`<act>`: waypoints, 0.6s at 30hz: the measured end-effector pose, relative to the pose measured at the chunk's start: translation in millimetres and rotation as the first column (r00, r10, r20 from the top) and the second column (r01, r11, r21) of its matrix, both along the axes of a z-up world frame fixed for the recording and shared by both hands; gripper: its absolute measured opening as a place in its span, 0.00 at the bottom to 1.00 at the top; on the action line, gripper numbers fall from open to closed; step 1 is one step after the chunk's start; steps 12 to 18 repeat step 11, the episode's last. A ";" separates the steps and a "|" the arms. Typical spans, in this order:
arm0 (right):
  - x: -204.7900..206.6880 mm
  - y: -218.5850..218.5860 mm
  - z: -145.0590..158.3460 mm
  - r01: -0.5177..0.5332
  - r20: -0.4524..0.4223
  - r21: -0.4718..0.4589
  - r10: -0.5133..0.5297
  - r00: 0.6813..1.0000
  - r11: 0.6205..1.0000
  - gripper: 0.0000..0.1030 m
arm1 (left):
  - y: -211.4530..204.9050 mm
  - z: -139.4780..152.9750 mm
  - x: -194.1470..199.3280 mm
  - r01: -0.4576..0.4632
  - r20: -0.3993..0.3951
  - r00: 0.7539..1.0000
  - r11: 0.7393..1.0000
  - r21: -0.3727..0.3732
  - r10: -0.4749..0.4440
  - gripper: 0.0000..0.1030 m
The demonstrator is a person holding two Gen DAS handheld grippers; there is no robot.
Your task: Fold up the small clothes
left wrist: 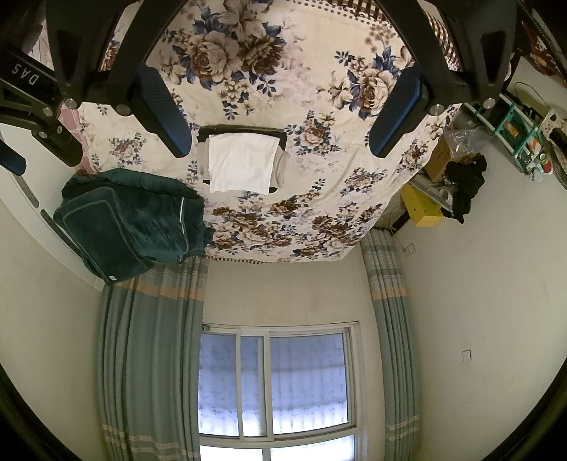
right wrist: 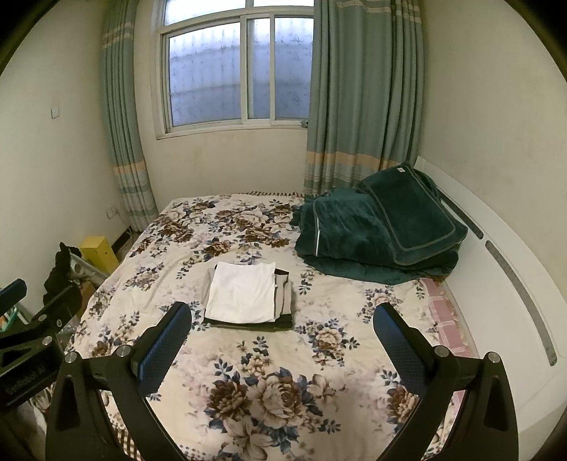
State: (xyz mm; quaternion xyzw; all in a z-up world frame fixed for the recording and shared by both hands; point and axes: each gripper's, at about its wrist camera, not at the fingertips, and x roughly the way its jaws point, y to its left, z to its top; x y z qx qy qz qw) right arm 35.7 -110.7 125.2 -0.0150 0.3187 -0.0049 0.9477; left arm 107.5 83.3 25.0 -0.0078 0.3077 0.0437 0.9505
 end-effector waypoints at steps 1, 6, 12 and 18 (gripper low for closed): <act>0.0 -0.3 -0.3 0.000 0.000 -0.001 0.000 1.000 1.000 1.00 | 1.4 1.8 -1.1 -0.002 0.000 1.000 1.000 0.000 0.002 0.99; -0.3 0.0 -0.3 0.002 -0.001 -0.001 -0.002 1.000 1.000 1.00 | 2.4 2.9 -1.6 -0.005 0.001 1.000 1.000 0.000 0.005 0.99; -2.0 0.2 -0.4 0.004 0.002 -0.002 -0.004 1.000 1.000 1.00 | 6.2 7.0 -2.5 -0.001 0.000 1.000 1.000 -0.012 0.001 0.99; -2.0 0.2 -0.4 0.004 0.002 -0.002 -0.004 1.000 1.000 1.00 | 6.2 7.0 -2.5 -0.001 0.000 1.000 1.000 -0.012 0.001 0.99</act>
